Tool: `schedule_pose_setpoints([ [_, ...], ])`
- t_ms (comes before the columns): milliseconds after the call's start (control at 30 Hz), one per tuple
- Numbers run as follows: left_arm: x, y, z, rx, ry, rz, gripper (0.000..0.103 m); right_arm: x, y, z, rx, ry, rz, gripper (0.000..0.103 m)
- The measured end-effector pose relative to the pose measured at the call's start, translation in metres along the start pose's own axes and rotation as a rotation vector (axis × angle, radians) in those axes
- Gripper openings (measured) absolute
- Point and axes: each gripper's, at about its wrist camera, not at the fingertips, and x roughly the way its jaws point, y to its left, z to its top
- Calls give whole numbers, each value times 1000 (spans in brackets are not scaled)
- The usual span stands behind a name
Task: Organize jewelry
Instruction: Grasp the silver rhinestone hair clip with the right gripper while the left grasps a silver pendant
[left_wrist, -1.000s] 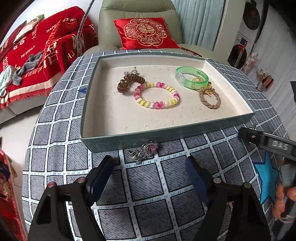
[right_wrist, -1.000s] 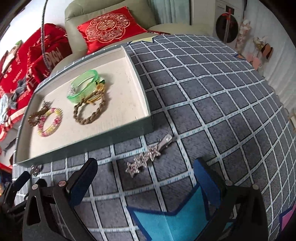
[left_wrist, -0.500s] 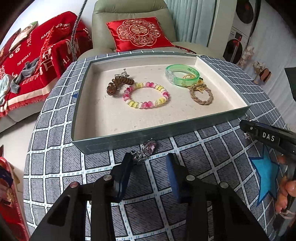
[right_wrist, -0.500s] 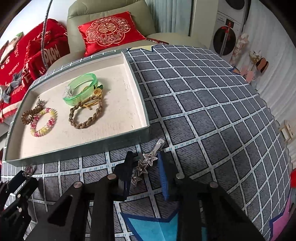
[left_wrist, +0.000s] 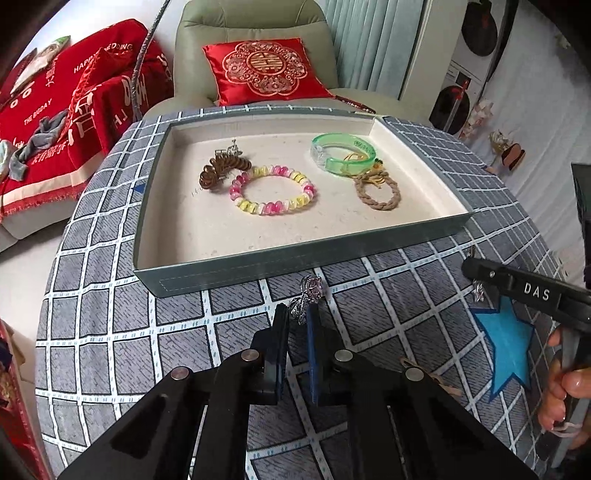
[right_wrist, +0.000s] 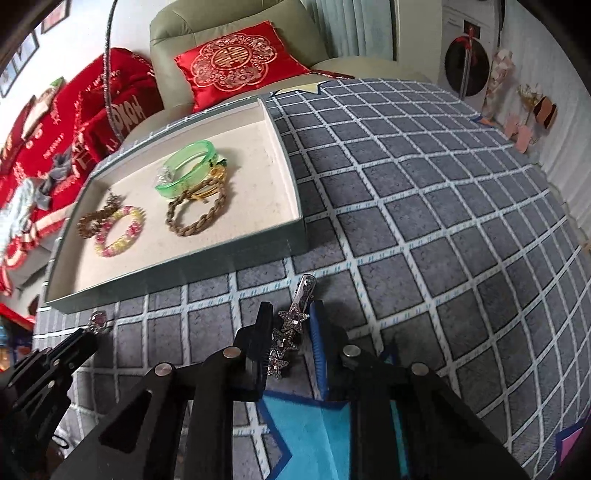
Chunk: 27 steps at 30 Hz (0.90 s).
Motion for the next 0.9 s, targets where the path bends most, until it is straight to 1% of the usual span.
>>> schedule_pose_setpoints([
  [100, -8, 1, 0, -6, -15, -11, 24, -4, -4, -7, 10, 7, 41, 22],
  [300, -26, 4, 4, -14, -52, -22, 24, -20, -9, -18, -1, 6, 91, 22],
  [467, -39, 6, 9, -20, -85, -39, 24, -36, -11, -21, -8, -8, 121, 22],
  [700, -52, 9, 21, -15, -126, -49, 24, -61, -3, -11, -29, -45, 169, 22],
  [800, -54, 10, 29, -13, -138, -51, 24, -68, 6, 0, -46, -58, 197, 22],
  [900, -53, 10, 39, -5, -148, -50, 24, -74, 17, 15, -79, -85, 203, 22],
])
